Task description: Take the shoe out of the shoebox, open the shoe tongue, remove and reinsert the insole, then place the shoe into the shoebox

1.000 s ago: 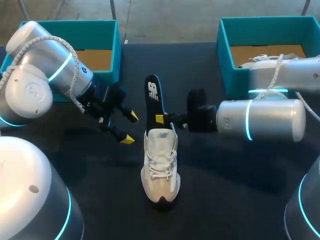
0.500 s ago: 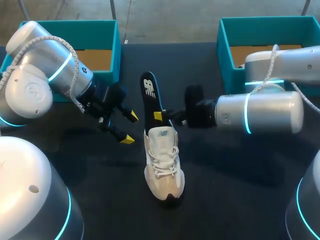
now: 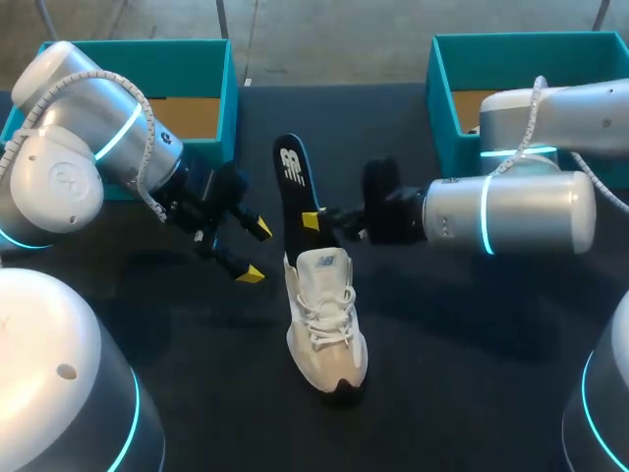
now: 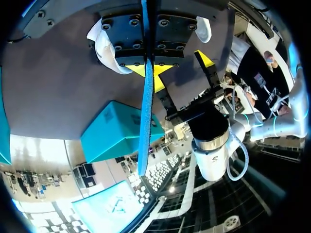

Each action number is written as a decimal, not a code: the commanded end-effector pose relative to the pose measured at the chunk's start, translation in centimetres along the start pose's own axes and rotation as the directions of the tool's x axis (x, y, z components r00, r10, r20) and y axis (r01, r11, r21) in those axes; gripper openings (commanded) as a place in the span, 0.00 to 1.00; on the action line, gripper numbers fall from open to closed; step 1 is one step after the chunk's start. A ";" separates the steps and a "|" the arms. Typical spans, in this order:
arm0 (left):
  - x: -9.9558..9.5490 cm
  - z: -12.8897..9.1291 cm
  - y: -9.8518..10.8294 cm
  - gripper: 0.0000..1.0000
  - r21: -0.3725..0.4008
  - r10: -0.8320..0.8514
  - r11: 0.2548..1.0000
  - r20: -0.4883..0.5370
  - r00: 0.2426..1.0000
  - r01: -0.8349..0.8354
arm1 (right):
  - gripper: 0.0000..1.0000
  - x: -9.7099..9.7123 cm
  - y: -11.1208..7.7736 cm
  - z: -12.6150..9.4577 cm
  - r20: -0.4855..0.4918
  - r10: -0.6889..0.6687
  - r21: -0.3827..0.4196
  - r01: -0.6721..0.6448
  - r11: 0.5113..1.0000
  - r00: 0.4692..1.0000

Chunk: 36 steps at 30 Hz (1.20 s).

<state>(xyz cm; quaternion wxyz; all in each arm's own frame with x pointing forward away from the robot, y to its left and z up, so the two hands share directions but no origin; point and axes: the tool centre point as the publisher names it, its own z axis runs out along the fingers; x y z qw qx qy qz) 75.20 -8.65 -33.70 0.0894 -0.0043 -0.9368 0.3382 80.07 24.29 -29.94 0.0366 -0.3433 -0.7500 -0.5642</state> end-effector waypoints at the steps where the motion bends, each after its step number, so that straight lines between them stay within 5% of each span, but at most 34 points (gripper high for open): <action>1: 0.0 0.0 0.0 1.00 -0.002 0.000 1.000 0.001 1.000 0.000 | 0.00 -0.7 0.3 0.7 -0.429 -0.001 -0.004 -0.001 1.000 0.903; 13: 0.0 0.0 0.0 1.00 -0.002 0.000 1.000 0.001 1.000 0.000 | 0.00 -1.7 -1.2 0.8 -0.490 -0.014 -0.084 -0.031 0.996 0.872; 36: 0.0 0.0 0.0 1.00 -0.002 0.000 1.000 0.001 1.000 0.000 | 0.00 -0.4 -6.5 -1.0 -0.494 0.051 0.006 -0.055 0.998 0.868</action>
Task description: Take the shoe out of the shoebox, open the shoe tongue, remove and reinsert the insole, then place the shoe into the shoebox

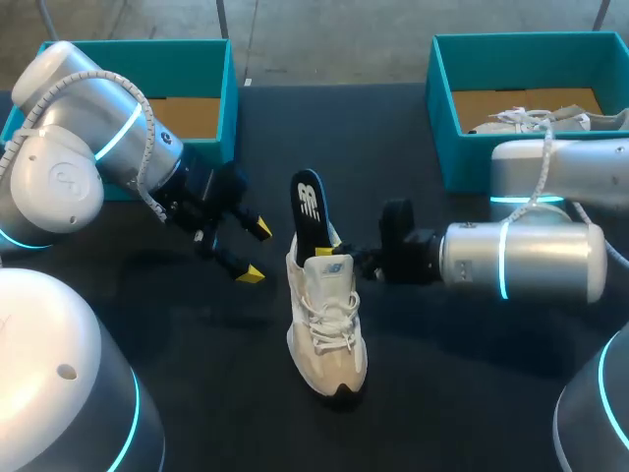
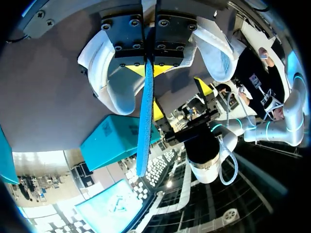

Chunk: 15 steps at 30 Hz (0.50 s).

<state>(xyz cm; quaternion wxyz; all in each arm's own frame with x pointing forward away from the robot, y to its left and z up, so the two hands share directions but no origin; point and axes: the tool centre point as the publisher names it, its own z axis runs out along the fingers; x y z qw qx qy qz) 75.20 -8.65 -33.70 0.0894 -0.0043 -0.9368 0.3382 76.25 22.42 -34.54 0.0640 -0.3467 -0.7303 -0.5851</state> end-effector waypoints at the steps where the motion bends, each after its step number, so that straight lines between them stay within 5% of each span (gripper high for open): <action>1: 0.0 0.0 0.0 1.00 -0.002 0.000 1.000 0.001 1.000 0.000 | 0.00 -0.4 -0.4 0.2 -0.447 0.031 0.048 -0.011 0.999 0.894; 6: 0.0 0.0 0.0 1.00 -0.002 0.000 1.000 0.001 1.000 0.000 | 0.00 -0.3 0.1 0.3 -0.437 0.017 0.076 0.018 0.997 0.899; 10: 0.0 0.0 0.0 1.00 -0.002 0.000 1.000 0.001 1.000 0.000 | 0.26 -0.4 1.4 0.5 -0.432 -0.016 0.063 0.048 0.997 0.902; 15: 0.0 0.0 0.0 1.00 -0.002 0.000 1.000 0.001 1.000 0.000 | 0.30 -0.8 2.9 1.2 -0.440 -0.041 0.064 0.076 0.995 0.897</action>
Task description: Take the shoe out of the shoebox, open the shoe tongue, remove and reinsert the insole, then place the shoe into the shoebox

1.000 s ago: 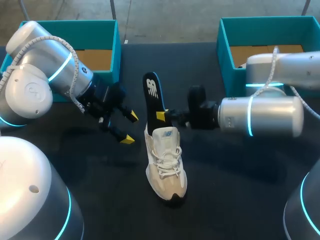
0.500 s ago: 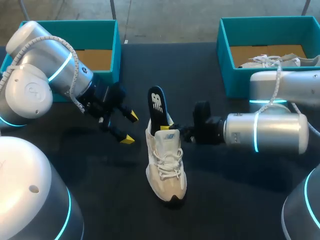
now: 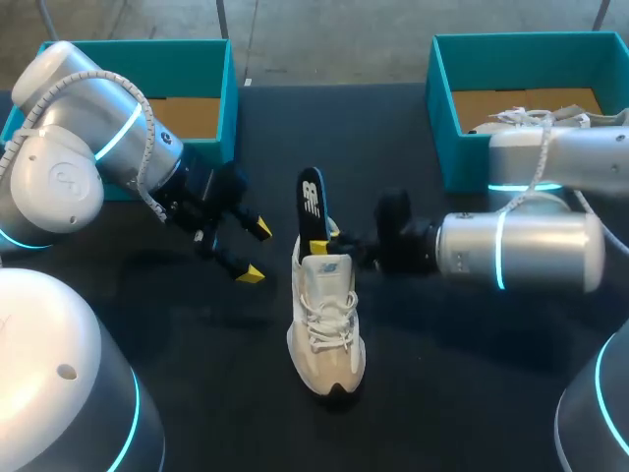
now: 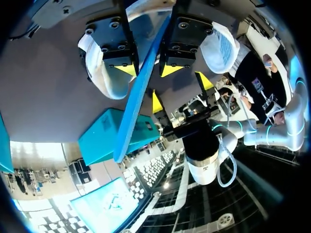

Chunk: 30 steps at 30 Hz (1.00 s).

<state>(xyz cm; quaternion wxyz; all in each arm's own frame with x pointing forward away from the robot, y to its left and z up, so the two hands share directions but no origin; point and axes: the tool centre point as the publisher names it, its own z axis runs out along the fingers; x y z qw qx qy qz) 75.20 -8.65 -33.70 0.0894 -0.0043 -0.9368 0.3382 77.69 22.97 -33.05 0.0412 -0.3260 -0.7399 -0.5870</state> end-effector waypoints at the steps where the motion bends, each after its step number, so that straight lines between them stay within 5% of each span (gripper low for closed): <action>1: 0.0 0.0 0.0 1.00 -0.002 0.000 1.000 0.001 1.000 0.000 | 0.30 -0.8 1.0 0.8 -0.450 0.016 0.070 0.017 0.997 0.893; 5: 0.0 0.0 0.0 1.00 -0.002 0.000 1.000 0.001 1.000 0.000 | 0.29 -1.1 1.3 1.0 -0.454 0.014 0.071 0.021 0.997 0.891; 9: 0.0 0.0 0.0 1.00 -0.002 0.000 1.000 0.001 1.000 0.000 | 0.00 -1.3 1.0 0.8 -0.464 0.026 0.067 0.006 0.998 0.886; 15: 0.0 0.0 0.0 1.00 -0.002 0.000 1.000 0.001 1.000 0.000 | 0.00 -1.4 -0.4 0.6 -0.526 0.056 0.016 -0.056 0.998 0.848; 30: 0.0 0.0 0.0 1.00 -0.002 0.000 1.000 0.001 1.000 0.000 | 0.00 -0.4 -2.8 0.4 -0.520 0.119 0.101 -0.078 0.992 0.846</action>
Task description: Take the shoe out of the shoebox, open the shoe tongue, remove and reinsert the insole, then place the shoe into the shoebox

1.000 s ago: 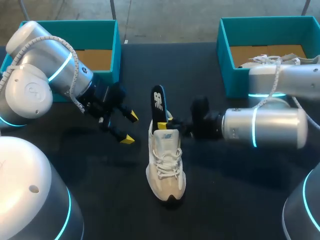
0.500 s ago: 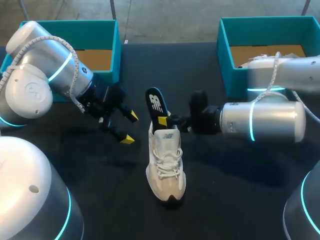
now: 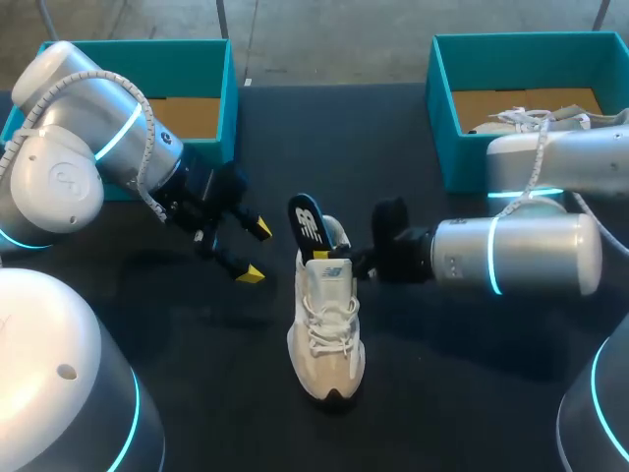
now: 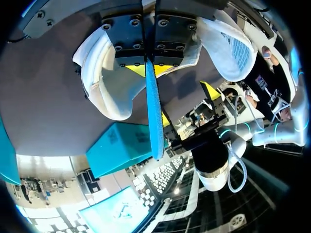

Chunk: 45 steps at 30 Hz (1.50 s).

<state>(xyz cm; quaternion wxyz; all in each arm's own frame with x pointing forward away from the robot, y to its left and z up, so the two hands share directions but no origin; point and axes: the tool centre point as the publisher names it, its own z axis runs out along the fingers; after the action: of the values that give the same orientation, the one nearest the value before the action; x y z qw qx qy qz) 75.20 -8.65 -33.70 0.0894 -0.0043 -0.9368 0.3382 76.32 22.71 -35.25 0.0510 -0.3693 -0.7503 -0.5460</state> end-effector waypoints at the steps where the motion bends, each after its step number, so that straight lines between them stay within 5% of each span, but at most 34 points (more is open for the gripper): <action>1: 0.0 0.0 0.0 1.00 -0.002 0.000 1.000 0.001 1.000 0.000 | 0.00 -0.4 0.1 0.4 -0.577 0.014 0.025 0.000 1.000 0.817; 5: 0.0 0.0 0.0 1.00 -0.002 0.000 1.000 0.001 1.000 0.000 | 0.00 -0.5 1.1 0.4 -0.562 -0.014 0.009 0.023 1.000 0.827; 7: 0.0 0.0 0.0 1.00 -0.002 0.000 1.000 0.001 1.000 0.000 | 0.27 -0.4 1.8 0.5 -0.559 -0.034 0.001 0.042 0.999 0.829; 12: 0.0 0.0 0.0 1.00 -0.002 0.000 1.000 0.001 1.000 0.000 | 0.39 -0.5 3.5 0.6 -0.555 -0.067 0.002 0.082 0.997 0.829; 18: 0.0 0.0 0.0 1.00 -0.002 0.000 1.000 0.001 1.000 0.000 | 0.35 -1.1 3.6 0.7 -0.550 -0.050 0.026 0.076 0.997 0.833; 20: 0.0 0.0 0.0 1.00 -0.002 0.000 1.000 0.001 1.000 0.000 | 0.18 -1.3 3.3 0.6 -0.547 -0.037 0.032 0.065 0.997 0.837; 21: 0.0 0.0 0.0 1.00 -0.002 0.000 1.000 0.001 1.000 0.000 | 0.00 -1.3 3.1 0.5 -0.544 -0.030 0.035 0.058 0.998 0.839; 45: 0.0 0.0 0.0 1.00 -0.002 0.000 1.000 0.001 1.000 0.000 | 0.00 0.2 -1.9 -0.5 -0.538 0.052 0.043 -0.035 0.998 0.842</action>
<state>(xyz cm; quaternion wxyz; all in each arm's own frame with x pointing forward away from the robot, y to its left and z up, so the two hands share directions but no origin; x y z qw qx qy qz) 75.20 -8.65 -33.70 0.0894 -0.0043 -0.9368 0.3382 74.95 22.04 -35.23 0.0618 -0.3777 -0.7594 -0.5261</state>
